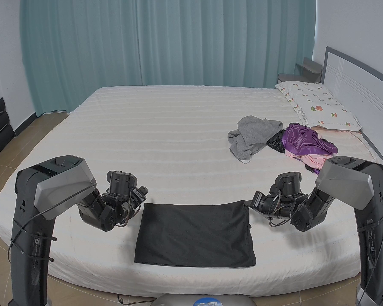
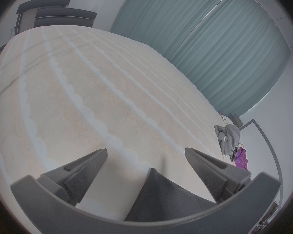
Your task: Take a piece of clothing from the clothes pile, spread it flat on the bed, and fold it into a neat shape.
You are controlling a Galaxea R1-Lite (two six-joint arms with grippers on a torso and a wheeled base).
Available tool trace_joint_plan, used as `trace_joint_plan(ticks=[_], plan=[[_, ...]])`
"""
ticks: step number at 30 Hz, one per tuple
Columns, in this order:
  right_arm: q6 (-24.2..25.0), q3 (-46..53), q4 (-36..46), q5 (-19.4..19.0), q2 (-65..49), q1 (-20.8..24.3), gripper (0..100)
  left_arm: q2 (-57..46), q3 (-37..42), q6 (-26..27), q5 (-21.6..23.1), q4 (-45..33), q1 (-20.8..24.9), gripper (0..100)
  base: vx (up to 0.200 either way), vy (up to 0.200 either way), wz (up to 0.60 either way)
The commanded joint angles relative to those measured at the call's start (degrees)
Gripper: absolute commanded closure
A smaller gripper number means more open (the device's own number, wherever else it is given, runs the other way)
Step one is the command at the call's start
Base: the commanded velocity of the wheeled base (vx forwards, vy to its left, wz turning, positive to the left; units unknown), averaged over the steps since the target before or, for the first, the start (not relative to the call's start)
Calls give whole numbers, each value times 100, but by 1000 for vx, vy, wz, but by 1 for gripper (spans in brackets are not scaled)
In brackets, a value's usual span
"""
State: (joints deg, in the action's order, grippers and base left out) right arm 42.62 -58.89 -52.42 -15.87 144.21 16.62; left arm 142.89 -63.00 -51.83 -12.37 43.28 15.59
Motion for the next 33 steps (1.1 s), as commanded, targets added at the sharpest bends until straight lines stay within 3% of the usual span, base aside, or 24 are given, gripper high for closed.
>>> trace_joint_plan(ticks=[1, 14, 24, 33], plan=[[115, -140, -5, 32, 10, -9, 100, 2, 7, -2, -2, 5, 5, 0, 0, 0, 0], [194, -70, 21, 225, -16, -238, 100, 46, 42, 235, 7, 23, 199, 0, 0, 0, 0], [159, -114, 4, 392, 124, -150, 100, 231, -63, 710, 33, 32, 357, 0, 0, 0, 0], [177, -122, -14, 409, 151, -123, 100, 372, -415, 710, 24, -21, 445, 0, 0, 0, 0]])
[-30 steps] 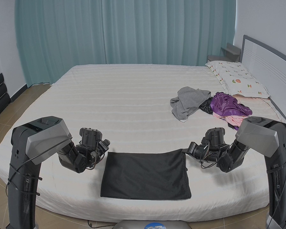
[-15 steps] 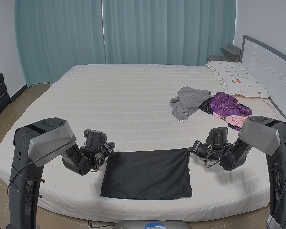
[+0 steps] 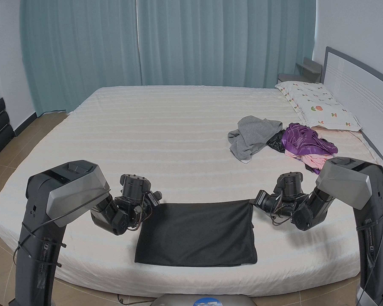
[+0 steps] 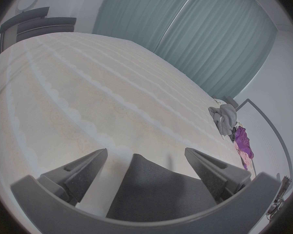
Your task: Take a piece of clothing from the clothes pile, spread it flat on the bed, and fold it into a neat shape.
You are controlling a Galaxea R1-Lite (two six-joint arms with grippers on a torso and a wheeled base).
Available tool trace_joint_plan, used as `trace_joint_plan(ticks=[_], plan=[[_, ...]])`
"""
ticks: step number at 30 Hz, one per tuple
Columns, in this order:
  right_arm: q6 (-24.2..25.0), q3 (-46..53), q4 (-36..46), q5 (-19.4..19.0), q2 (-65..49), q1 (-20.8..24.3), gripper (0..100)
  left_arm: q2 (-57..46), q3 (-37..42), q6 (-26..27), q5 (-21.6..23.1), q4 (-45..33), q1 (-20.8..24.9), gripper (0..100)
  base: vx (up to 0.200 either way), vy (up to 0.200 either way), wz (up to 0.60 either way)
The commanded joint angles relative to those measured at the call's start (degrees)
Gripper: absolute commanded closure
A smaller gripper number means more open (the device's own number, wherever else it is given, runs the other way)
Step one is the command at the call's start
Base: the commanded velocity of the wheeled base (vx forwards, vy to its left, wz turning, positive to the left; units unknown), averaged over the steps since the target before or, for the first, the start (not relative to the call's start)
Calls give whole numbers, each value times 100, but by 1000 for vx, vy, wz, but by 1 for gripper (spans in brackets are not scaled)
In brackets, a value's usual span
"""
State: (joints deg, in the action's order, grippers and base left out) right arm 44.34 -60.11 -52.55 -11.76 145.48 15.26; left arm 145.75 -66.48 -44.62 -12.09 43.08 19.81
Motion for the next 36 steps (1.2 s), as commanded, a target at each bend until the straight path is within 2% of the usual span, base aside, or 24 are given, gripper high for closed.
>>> trace_joint_plan(ticks=[1, 7, 8, 17, 25, 36], plan=[[5, -1, 0, -1, 24, 12, 100, 85, -76, -3, -4, -2, 23, 0, 0, 0, 0], [5, 52, -194, 7, 33, 12, 100, 94, -94, -12, -4, -2, 23, 0, 0, 0, 0], [5, 61, -229, 7, 33, 12, 100, 85, -85, -12, -4, -2, 23, 100, 0, 0, 0], [5, 61, -282, 7, 59, 12, 100, 94, -85, -21, -4, 25, 23, 100, 0, 0, 0], [14, 8, -282, -1, 86, 3, 100, 94, -32, -91, -215, 42, -21, 100, 0, 0, 0], [22, -36, -273, -63, 147, -15, 100, 85, -59, -170, -285, 42, -144, 100, 0, 0, 0]])
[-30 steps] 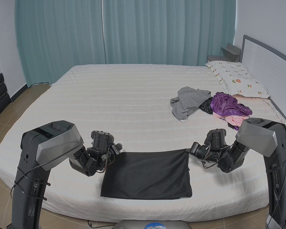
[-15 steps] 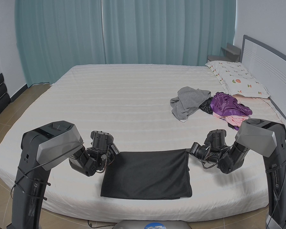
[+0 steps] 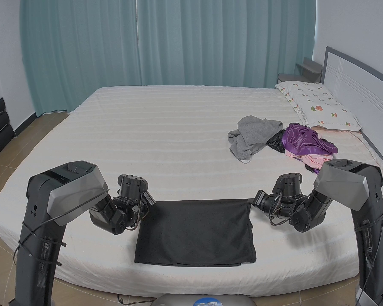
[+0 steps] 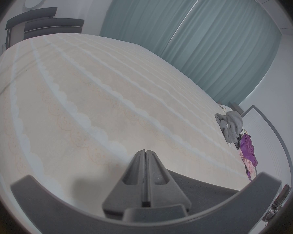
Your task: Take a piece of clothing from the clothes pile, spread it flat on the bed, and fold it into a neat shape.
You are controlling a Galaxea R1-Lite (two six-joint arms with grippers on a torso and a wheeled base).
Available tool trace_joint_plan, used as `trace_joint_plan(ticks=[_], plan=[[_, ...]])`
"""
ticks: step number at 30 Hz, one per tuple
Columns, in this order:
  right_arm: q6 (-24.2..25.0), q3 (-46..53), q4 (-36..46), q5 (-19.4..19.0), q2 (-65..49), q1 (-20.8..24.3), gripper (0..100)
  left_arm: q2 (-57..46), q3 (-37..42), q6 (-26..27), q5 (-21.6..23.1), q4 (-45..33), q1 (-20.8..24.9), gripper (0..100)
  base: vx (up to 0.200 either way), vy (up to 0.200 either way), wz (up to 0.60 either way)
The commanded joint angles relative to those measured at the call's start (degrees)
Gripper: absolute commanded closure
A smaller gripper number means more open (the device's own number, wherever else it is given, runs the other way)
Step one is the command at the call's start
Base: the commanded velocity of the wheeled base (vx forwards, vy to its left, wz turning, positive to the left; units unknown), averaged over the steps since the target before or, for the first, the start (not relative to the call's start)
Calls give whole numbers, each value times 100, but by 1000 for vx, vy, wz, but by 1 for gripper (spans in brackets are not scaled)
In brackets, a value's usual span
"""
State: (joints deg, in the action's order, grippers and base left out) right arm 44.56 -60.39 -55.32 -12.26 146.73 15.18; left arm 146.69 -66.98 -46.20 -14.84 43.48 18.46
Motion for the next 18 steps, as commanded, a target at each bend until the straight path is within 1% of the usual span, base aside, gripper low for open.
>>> trace_joint_plan(ticks=[1, 10, 11, 13, 14, 18], plan=[[0, -34, 4, -30, 32, -6, 100, 0, -9, -20, -19, 2, -9, 100, 0, 0, 0], [0, -87, 57, -66, 75, -6, 100, 0, 0, -20, -28, -33, -9, 100, 0, 0, 0], [0, -87, 57, -83, 75, -6, 100, 0, 0, -20, -28, -42, -9, 0, 0, 0, 0], [-8, -78, 65, -101, 75, -6, 100, 0, 0, -29, -28, -42, -9, 0, 0, 0, 0], [-52, -78, 57, -83, 119, 12, 0, 0, 0, -20, -28, -42, -9, 0, 0, 0, 0], [-167, -96, -14, -39, 225, 47, 0, -9, 18, -29, -28, -24, -9, 0, 0, 0, 0]])
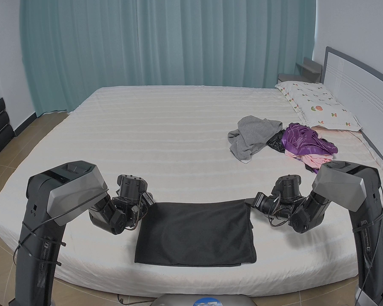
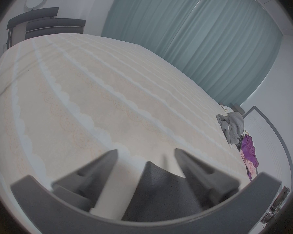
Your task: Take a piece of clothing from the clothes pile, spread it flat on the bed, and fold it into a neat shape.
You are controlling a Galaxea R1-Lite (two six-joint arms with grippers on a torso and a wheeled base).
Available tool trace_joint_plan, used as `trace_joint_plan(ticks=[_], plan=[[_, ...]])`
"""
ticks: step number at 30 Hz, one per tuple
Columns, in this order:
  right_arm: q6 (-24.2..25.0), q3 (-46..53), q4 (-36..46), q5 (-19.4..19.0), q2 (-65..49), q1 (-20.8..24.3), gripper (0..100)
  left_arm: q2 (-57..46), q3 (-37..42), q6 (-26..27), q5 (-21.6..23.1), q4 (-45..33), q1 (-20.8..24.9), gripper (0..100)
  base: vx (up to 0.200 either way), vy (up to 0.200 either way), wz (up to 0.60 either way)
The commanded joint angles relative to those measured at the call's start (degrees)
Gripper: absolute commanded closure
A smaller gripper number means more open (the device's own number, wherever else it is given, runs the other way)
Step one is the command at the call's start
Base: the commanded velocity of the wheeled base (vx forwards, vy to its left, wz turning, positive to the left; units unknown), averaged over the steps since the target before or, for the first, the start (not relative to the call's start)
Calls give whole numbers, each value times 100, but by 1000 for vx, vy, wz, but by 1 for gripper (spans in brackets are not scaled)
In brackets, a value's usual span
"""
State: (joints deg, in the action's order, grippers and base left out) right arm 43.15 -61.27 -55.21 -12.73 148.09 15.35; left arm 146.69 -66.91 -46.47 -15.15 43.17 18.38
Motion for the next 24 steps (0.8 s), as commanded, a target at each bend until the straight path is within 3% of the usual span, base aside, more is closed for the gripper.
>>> trace_joint_plan(ticks=[1, 7, 12, 15, 17, 18, 24], plan=[[-35, -8, -34, 7, 88, 30, 0, -9, 12, -2, 4, 16, -1, 0, 0, 0, 0], [53, 45, -113, -11, -35, -5, 0, -35, 47, -29, 21, 25, -1, 0, 0, 0, 0], [580, 282, -508, -37, -263, -76, 0, -246, 337, -398, 135, 51, -28, 0, 0, 0, 0], [826, 572, -974, -63, -395, -129, 0, -571, 732, -495, 628, 104, -168, 0, 0, 0, 0], [826, 572, -974, -63, -395, -129, 0, -571, 732, -495, 628, 104, -168, 0, 0, 0, 0], [835, 959, -1334, -63, -474, -129, 0, -896, 1137, -503, 1146, 280, -291, 0, 0, 0, 0], [879, 1530, -1932, -134, -544, -102, 0, -976, 1321, -495, 1216, 763, -379, 0, 0, 0, 0]])
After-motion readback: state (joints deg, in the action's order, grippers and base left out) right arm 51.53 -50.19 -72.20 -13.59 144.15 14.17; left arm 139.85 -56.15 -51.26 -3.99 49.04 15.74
